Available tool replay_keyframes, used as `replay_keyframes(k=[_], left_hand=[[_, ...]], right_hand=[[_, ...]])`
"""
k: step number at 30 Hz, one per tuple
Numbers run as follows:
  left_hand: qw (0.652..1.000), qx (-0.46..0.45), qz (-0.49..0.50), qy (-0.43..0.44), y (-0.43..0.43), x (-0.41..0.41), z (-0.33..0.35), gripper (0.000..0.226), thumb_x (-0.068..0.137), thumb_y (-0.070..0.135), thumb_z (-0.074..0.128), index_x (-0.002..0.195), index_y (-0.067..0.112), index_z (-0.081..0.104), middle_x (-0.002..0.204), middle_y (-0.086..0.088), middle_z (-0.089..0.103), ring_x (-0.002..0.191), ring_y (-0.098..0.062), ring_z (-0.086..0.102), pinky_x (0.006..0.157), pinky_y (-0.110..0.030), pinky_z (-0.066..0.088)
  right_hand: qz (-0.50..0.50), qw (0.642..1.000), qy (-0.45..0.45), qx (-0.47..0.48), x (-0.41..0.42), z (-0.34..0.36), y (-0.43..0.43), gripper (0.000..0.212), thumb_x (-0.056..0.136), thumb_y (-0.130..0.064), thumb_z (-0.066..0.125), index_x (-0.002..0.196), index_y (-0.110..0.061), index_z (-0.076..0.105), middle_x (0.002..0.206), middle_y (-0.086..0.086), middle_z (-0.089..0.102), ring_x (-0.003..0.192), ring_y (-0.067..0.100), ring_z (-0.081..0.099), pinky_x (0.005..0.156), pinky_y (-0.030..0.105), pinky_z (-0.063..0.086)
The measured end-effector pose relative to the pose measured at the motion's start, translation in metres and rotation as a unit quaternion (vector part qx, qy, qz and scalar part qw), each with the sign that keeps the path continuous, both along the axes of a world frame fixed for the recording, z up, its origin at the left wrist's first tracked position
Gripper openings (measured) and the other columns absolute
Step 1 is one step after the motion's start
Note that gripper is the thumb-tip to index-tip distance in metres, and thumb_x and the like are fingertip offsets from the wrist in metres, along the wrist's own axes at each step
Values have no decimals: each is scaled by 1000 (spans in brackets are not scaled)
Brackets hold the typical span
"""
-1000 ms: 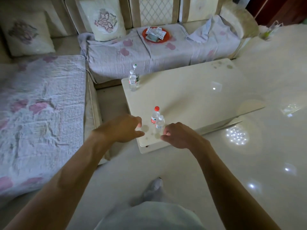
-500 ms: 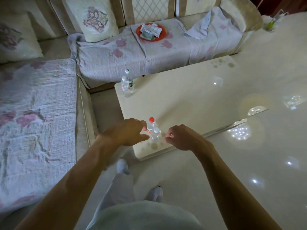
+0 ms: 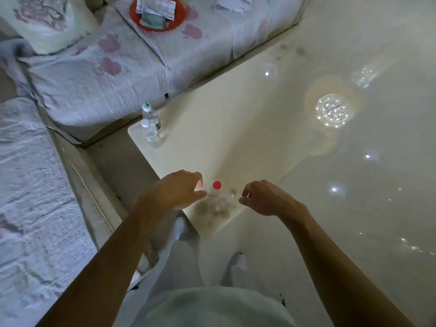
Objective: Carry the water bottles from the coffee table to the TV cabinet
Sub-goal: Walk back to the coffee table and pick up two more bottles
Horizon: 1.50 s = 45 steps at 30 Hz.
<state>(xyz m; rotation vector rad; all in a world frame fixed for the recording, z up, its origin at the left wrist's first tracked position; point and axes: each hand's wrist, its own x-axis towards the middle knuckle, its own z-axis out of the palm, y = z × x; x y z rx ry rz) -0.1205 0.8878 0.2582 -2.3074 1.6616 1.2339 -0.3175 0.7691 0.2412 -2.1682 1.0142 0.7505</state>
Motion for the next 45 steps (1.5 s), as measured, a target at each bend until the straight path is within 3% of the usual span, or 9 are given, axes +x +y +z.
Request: replay_keyframes(k=[5,10,19,23,26,30,35,40,45], left_hand=[[998,32,-45,28,-19,29,-40,33,93,43,50,117,21,56,114,-1,63,101,-18,57,80,-25,38],[997,61,-27,50,-35,32,-92,30,92,39,52,115,21,58,110,-3,67,96,-20,61,84,-30,48],[981,83,131,118,-29,2,-191,40,87,24,62,124,12,51,119,-9,64,102,-27,63,87,-32,49],[965,81,204,142,-26,-10,-240,56,82,19,70,130,18,44,127,-7,59,104,-26,62,93,-38,51],[949,64,258,169,-32,-14,-273,70,80,15,74,138,22,37,134,-8,53,104,-26,62,91,-36,52],[961,19,224,158,-39,-12,-311,88,73,17,81,144,29,31,140,-5,47,109,-24,58,87,-35,53],[982,-29,115,147,-63,-11,-345,91,72,19,81,146,31,30,149,-1,40,130,-25,46,107,-48,41],[983,-51,39,169,-73,-11,-361,86,68,24,85,141,29,39,141,1,50,125,-18,49,105,-32,38],[984,-70,77,147,-64,-14,-356,74,65,34,85,129,19,49,123,-3,62,109,-20,59,98,-34,48]], right_hand=[[-76,997,14,18,10,-22,1,34,99,-33,53,117,-8,65,111,6,71,84,17,62,75,26,45],[-176,983,34,48,-5,-72,5,37,95,-31,58,127,-12,58,114,5,68,92,17,64,88,30,53],[-355,928,-29,105,-26,-194,22,63,85,-15,72,140,-13,43,129,11,58,95,20,59,81,29,48],[-410,903,-53,117,-33,-241,30,71,82,-15,75,143,-16,38,132,9,54,96,19,58,82,30,50],[-413,901,-71,115,-34,-270,31,81,79,-13,78,146,-20,34,140,9,47,109,22,58,91,33,53],[-373,917,-95,104,-35,-303,23,87,78,-20,80,149,-27,30,146,8,39,120,24,54,98,45,52],[-315,932,-133,119,-35,-336,6,92,73,-26,83,149,-29,32,148,7,37,129,28,47,104,50,46],[-279,937,-163,133,-34,-362,14,86,63,-36,87,135,-41,39,142,-1,46,125,24,48,106,52,43],[-367,903,-180,131,-28,-360,21,76,67,-27,88,131,-23,48,121,-7,56,112,11,53,100,36,46]])
